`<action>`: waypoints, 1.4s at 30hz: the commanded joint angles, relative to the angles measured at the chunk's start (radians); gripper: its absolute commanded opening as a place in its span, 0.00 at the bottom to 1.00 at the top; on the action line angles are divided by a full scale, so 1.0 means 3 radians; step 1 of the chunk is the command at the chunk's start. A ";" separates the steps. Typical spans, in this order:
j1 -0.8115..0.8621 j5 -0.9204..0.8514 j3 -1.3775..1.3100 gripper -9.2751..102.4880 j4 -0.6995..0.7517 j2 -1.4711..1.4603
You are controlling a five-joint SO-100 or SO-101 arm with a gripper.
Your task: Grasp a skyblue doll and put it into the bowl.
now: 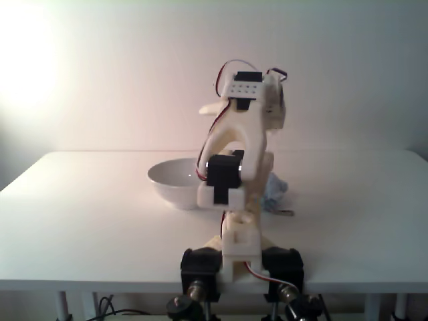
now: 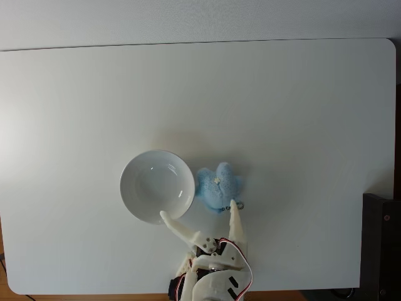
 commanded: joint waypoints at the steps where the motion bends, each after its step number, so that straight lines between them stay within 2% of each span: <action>1: 0.0302 0.0015 -0.0005 0.79 -0.0010 0.0956; 5: 0.0486 0.0015 0.0389 0.79 -0.0026 0.0956; 12: 0.0460 0.0015 0.0966 0.79 -0.0061 0.0956; 18: 0.0476 0.0020 0.1094 0.79 -0.0077 0.0956; 28: 0.0496 0.0015 0.1381 0.79 -0.0747 0.0956; 37: 0.0465 0.0020 0.1442 0.79 -0.0777 0.0951; 42: 0.0501 0.0020 0.1442 0.71 -0.0767 0.0946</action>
